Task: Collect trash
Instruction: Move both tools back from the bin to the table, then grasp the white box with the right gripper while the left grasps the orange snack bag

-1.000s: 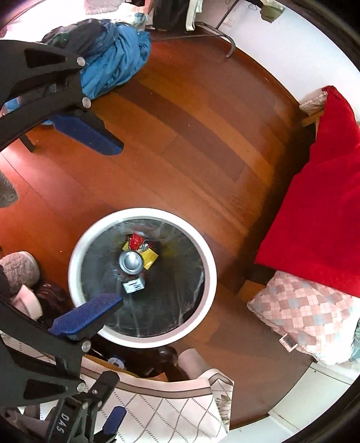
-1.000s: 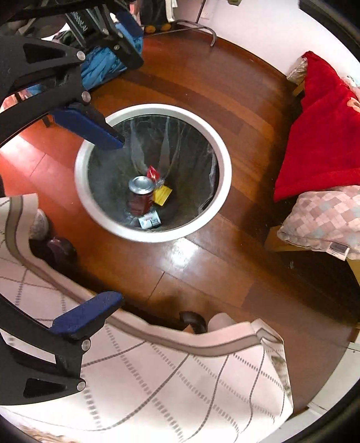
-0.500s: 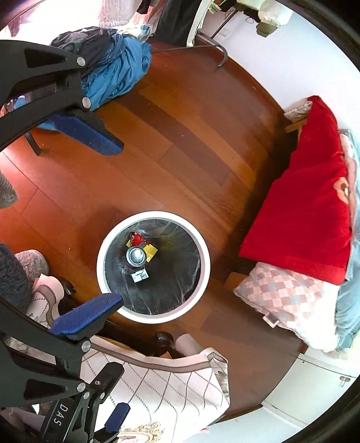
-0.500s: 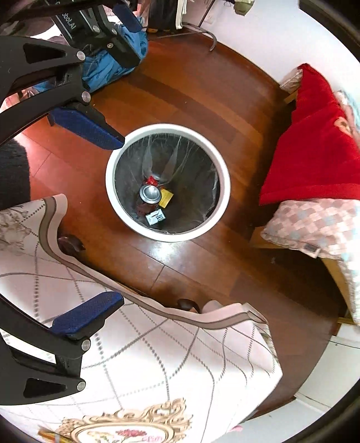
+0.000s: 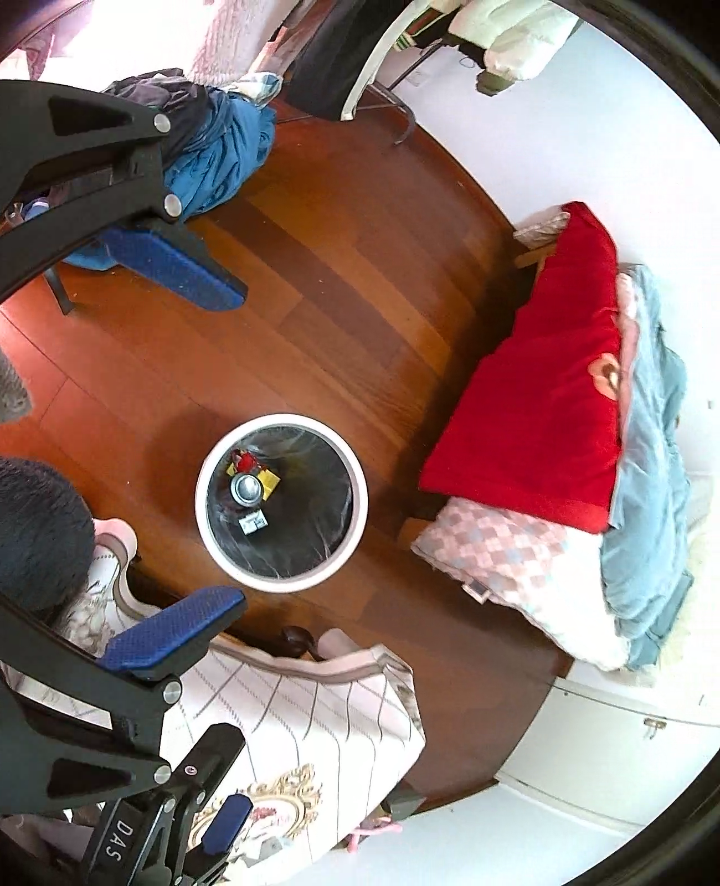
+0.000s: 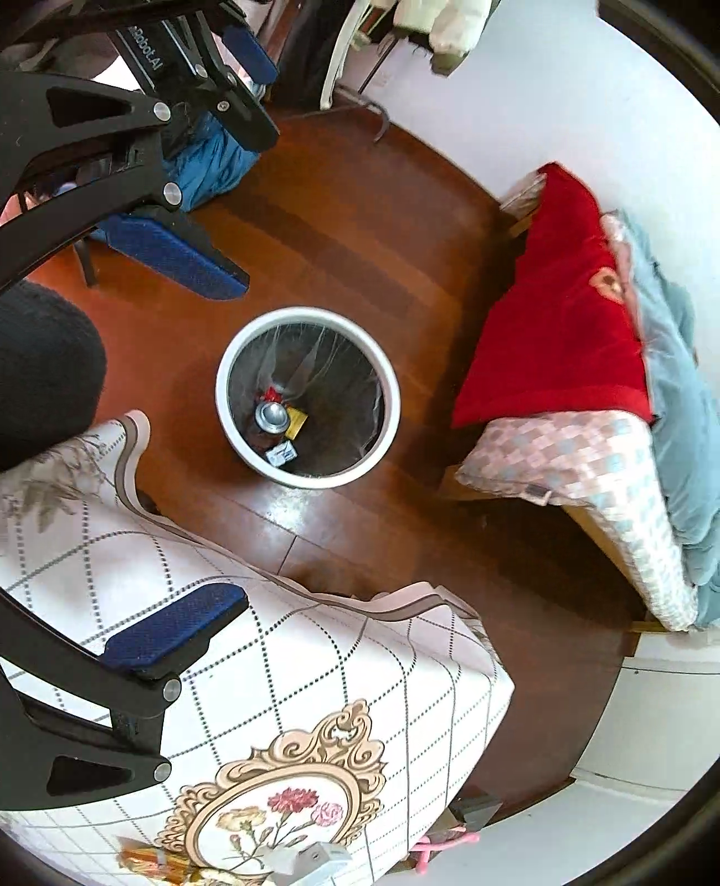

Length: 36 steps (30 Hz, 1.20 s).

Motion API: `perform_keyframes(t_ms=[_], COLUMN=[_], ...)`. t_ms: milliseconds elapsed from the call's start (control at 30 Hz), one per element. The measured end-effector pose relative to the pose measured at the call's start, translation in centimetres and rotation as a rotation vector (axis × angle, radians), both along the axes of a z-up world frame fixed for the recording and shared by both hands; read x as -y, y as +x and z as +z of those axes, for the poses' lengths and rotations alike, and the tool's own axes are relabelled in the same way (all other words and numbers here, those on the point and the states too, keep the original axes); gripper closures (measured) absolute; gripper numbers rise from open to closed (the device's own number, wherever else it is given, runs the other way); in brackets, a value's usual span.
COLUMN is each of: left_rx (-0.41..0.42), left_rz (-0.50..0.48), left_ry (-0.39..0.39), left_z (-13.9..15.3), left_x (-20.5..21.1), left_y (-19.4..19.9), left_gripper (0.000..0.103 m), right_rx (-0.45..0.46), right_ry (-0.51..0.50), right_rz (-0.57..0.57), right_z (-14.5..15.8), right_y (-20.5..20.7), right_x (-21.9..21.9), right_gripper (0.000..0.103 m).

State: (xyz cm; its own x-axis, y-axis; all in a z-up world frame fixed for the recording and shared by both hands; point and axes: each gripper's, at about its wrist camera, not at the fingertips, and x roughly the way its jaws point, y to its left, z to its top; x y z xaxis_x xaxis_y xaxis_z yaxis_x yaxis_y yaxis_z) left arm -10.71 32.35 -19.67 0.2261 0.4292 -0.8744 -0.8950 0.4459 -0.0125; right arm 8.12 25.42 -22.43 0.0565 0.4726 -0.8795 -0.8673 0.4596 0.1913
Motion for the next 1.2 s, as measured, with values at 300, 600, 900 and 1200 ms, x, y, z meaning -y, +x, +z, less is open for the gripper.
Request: perform_keyframes(t_ms=[300, 600, 900, 1200], left_rx=[-0.011, -0.049, -0.102, -0.171], left_rz=[-0.029, -0.228, -0.429, -0.511], left_ry=[0.066, -0.041, -0.117, -0.131], left_z=[2.7, -3.0, -8.3, -11.4], left_x=[4.8, 12.0, 20.0, 23.8], left_y=[2.8, 14.6, 29.2, 40.1], left_gripper=[0.001, 0.001, 0.001, 0.001], right_rx=[-0.087, -0.130, -0.110, -0.042], right_ry=[0.136, 0.092, -0.081, -0.268], right_rz=[-0.054, -0.299, -0.725, -0.781], right_z=[4.2, 2.5, -2.6, -6.8], right_y=[1.8, 10.9, 29.5, 42.7], right_x=[7.0, 18.1, 34.2, 38.4], right_gripper=[0.000, 0.000, 0.000, 0.028])
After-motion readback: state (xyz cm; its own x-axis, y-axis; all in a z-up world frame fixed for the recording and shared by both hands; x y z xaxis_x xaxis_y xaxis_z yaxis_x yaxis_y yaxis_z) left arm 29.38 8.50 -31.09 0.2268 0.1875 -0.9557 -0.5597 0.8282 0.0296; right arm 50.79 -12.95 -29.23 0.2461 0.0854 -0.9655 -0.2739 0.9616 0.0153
